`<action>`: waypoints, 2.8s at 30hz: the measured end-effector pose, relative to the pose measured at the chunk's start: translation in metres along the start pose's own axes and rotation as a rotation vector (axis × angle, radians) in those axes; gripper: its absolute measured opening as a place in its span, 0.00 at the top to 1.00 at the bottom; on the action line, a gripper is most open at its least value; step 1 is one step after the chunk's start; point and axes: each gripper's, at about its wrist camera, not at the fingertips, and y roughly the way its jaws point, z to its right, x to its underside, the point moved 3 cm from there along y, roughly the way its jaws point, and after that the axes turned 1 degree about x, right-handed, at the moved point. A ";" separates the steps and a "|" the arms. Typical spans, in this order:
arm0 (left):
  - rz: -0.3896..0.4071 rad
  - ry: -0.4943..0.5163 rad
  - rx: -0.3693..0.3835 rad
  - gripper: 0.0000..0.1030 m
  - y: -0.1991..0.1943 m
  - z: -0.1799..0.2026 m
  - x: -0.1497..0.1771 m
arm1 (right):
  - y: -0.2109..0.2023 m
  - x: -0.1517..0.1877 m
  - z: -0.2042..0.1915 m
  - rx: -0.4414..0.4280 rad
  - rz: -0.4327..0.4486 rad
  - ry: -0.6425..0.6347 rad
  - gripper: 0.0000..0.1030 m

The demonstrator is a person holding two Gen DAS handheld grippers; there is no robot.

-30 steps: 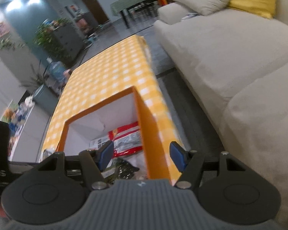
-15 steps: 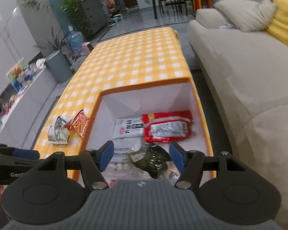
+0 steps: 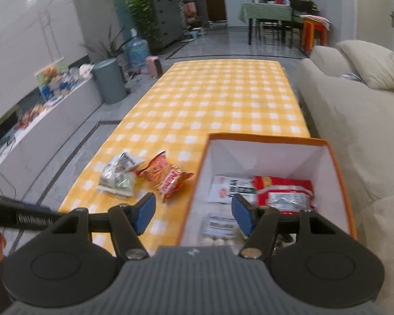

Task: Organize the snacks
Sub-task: 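Move both tools back toward the two remaining bags on the table, then grasp the white puffed-snack bag with the left tool while right tool grasps the stick-snack bag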

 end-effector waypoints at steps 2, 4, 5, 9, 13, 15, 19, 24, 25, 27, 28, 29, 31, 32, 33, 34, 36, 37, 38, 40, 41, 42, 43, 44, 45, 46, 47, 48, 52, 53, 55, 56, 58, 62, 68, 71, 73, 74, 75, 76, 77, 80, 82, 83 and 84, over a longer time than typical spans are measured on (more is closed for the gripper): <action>0.007 -0.052 0.019 0.24 0.007 -0.015 -0.004 | 0.006 0.001 -0.014 -0.008 -0.004 -0.046 0.39; 0.022 -0.079 0.025 0.24 0.014 -0.027 -0.008 | 0.011 0.003 -0.026 -0.018 -0.005 -0.103 0.39; 0.028 -0.076 0.019 0.24 0.018 -0.031 -0.009 | 0.014 0.005 -0.034 -0.023 -0.003 -0.142 0.39; 0.069 -0.040 -0.002 0.24 0.036 -0.039 -0.014 | 0.026 0.008 -0.054 -0.039 -0.013 -0.237 0.39; 0.087 -0.040 0.036 0.24 0.051 -0.044 -0.022 | 0.047 0.008 -0.064 -0.066 -0.043 -0.276 0.39; 0.109 -0.034 0.065 0.24 0.054 -0.043 -0.028 | 0.061 0.006 -0.068 -0.067 -0.060 -0.296 0.39; 0.124 -0.023 0.096 0.24 0.060 -0.040 -0.042 | 0.087 -0.002 -0.070 -0.085 -0.091 -0.311 0.39; 0.102 -0.010 0.086 0.24 0.083 -0.038 -0.062 | 0.116 -0.017 -0.075 -0.105 -0.143 -0.346 0.38; 0.095 -0.015 0.092 0.24 0.087 -0.038 -0.065 | 0.122 -0.020 -0.076 -0.108 -0.160 -0.348 0.38; 0.093 -0.027 0.122 0.24 0.093 -0.039 -0.072 | 0.133 -0.027 -0.075 -0.125 -0.187 -0.340 0.38; 0.098 -0.030 0.135 0.24 0.096 -0.038 -0.075 | 0.137 -0.030 -0.075 -0.134 -0.196 -0.341 0.38; 0.104 -0.034 0.144 0.24 0.100 -0.039 -0.077 | 0.142 -0.033 -0.075 -0.138 -0.199 -0.351 0.38; 0.100 -0.037 0.153 0.24 0.107 -0.039 -0.077 | 0.150 -0.039 -0.075 -0.138 -0.173 -0.389 0.38; 0.094 -0.033 0.157 0.24 0.110 -0.038 -0.077 | 0.153 -0.041 -0.076 -0.139 -0.158 -0.418 0.38; 0.091 -0.030 0.157 0.24 0.112 -0.038 -0.078 | 0.158 -0.042 -0.079 -0.145 -0.164 -0.447 0.38; 0.095 -0.024 0.159 0.24 0.112 -0.037 -0.078 | 0.161 -0.044 -0.081 -0.158 -0.174 -0.474 0.38; 0.112 -0.003 0.170 0.24 0.114 -0.035 -0.081 | 0.170 -0.046 -0.088 -0.171 -0.191 -0.526 0.38; 0.112 0.006 0.173 0.23 0.116 -0.034 -0.083 | 0.174 -0.046 -0.090 -0.168 -0.203 -0.549 0.38; 0.098 0.012 0.170 0.23 0.121 -0.034 -0.085 | 0.181 -0.046 -0.092 -0.157 -0.221 -0.579 0.38; 0.071 -0.002 0.160 0.23 0.126 -0.037 -0.088 | 0.196 -0.045 -0.094 -0.146 -0.262 -0.609 0.38; 0.062 -0.019 0.160 0.23 0.128 -0.041 -0.089 | 0.203 -0.045 -0.094 -0.145 -0.284 -0.611 0.38; 0.051 -0.034 0.162 0.23 0.129 -0.044 -0.089 | 0.211 -0.045 -0.094 -0.140 -0.305 -0.609 0.38; 0.040 -0.051 0.164 0.23 0.130 -0.047 -0.089 | 0.216 -0.043 -0.093 -0.131 -0.322 -0.610 0.38; 0.031 -0.066 0.166 0.23 0.130 -0.050 -0.089 | 0.224 -0.043 -0.093 -0.119 -0.340 -0.615 0.38; 0.025 -0.080 0.169 0.23 0.131 -0.054 -0.088 | 0.231 -0.043 -0.094 -0.111 -0.355 -0.623 0.38; 0.023 -0.095 0.171 0.23 0.132 -0.057 -0.088 | 0.238 -0.043 -0.094 -0.103 -0.369 -0.634 0.38; 0.021 -0.109 0.172 0.23 0.132 -0.059 -0.088 | 0.245 -0.044 -0.095 -0.097 -0.384 -0.646 0.38; 0.017 -0.116 0.174 0.23 0.134 -0.061 -0.089 | 0.251 -0.044 -0.095 -0.090 -0.400 -0.652 0.38; -0.019 -0.122 0.203 0.23 0.140 -0.063 -0.089 | 0.273 -0.044 -0.092 -0.095 -0.454 -0.625 0.38; -0.027 -0.120 0.206 0.23 0.141 -0.063 -0.088 | 0.277 -0.045 -0.092 -0.099 -0.456 -0.627 0.38; -0.029 -0.123 0.196 0.23 0.143 -0.063 -0.088 | 0.283 -0.045 -0.093 -0.094 -0.467 -0.639 0.38; -0.028 -0.126 0.193 0.23 0.144 -0.063 -0.088 | 0.286 -0.044 -0.093 -0.092 -0.480 -0.639 0.39; -0.030 -0.131 0.195 0.23 0.145 -0.063 -0.088 | 0.291 -0.041 -0.096 -0.092 -0.509 -0.636 0.40; -0.012 -0.122 0.202 0.22 0.145 -0.062 -0.090 | 0.295 -0.043 -0.100 -0.098 -0.514 -0.596 0.60; -0.019 -0.030 0.203 0.18 0.157 -0.050 -0.095 | 0.286 -0.035 -0.103 -0.080 -0.529 -0.564 0.63; -0.039 0.018 0.182 0.17 0.165 -0.042 -0.093 | 0.283 -0.031 -0.101 -0.081 -0.543 -0.549 0.63; -0.037 0.055 0.162 0.14 0.170 -0.037 -0.090 | 0.280 -0.028 -0.101 -0.087 -0.541 -0.557 0.63; -0.032 0.072 0.154 0.14 0.171 -0.035 -0.089 | 0.279 -0.027 -0.100 -0.088 -0.540 -0.555 0.63; -0.029 0.078 0.146 0.14 0.171 -0.033 -0.089 | 0.278 -0.026 -0.100 -0.091 -0.538 -0.554 0.63; -0.029 0.080 0.141 0.14 0.172 -0.032 -0.089 | 0.280 -0.027 -0.098 -0.094 -0.536 -0.551 0.63; -0.033 0.079 0.139 0.14 0.174 -0.032 -0.088 | 0.280 -0.027 -0.097 -0.097 -0.536 -0.547 0.63; -0.045 0.058 0.149 0.17 0.180 -0.031 -0.085 | 0.281 -0.027 -0.095 -0.100 -0.534 -0.545 0.63; -0.070 0.041 0.155 0.27 0.186 -0.031 -0.085 | 0.286 -0.031 -0.091 -0.098 -0.533 -0.551 0.63; -0.074 0.032 0.152 0.29 0.186 -0.031 -0.085 | 0.285 -0.030 -0.092 -0.094 -0.528 -0.556 0.63; -0.073 0.033 0.146 0.32 0.186 -0.030 -0.085 | 0.283 -0.027 -0.092 -0.086 -0.522 -0.555 0.63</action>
